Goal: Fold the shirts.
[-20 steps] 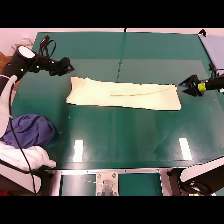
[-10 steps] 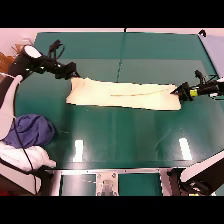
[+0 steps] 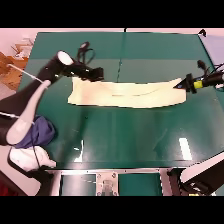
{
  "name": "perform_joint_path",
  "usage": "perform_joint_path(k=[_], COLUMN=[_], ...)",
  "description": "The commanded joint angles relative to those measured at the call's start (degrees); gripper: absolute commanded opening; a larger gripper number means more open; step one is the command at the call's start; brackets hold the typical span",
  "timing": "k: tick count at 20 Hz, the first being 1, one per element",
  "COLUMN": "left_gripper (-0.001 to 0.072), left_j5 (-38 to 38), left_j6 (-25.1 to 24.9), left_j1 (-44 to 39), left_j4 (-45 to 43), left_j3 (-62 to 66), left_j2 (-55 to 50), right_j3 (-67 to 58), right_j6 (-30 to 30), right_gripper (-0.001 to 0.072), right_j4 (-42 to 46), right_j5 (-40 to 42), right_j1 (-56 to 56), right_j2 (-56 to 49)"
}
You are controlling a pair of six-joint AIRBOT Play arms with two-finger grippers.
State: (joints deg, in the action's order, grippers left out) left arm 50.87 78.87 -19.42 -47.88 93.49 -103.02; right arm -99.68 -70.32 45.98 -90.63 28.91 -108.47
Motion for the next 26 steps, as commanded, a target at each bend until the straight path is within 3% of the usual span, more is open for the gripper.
perform_joint_path(k=[1, 6, 13, 15, 18, 21, 26], left_gripper=[0.0024, 0.0024, 0.0024, 0.0024, 0.0024, 0.0023, 0.0024], left_j5=[-8.87, -19.34, -14.84, -10.08, 3.10, 14.03, 22.88], left_j6=[0.57, -0.48, 1.68, 1.62, 0.61, 0.00, 0.35], left_j1=[-8.17, -18.18, -21.31, -18.97, -12.28, -3.80, 9.66], left_j4=[6.95, 17.38, 21.14, 20.98, 20.79, 15.67, 11.76], left_j3=[0.15, 5.35, 20.24, 22.40, 25.22, 25.20, 25.14], left_j2=[-4.87, -14.82, -26.27, -26.21, -24.41, -19.15, -9.68], right_j3=[-4.66, -5.03, -5.01, -4.98, -4.98, -4.98, -3.93], right_j6=[-4.48, -5.16, -5.14, -5.16, -6.73, -9.49, -18.40], right_gripper=[0.0014, 0.0015, 0.0015, 0.0014, 0.0014, 0.0015, 0.0015], right_j4=[-4.22, -11.56, -11.41, -11.04, -11.02, -11.02, -9.79], right_j5=[-7.78, -9.73, -8.28, -8.15, -7.98, -7.48, 1.95], right_j1=[-0.50, -3.08, -4.66, -4.79, -5.05, -7.43, -20.35], right_j2=[7.52, 17.05, 17.92, 17.92, 17.94, 17.94, 17.92])
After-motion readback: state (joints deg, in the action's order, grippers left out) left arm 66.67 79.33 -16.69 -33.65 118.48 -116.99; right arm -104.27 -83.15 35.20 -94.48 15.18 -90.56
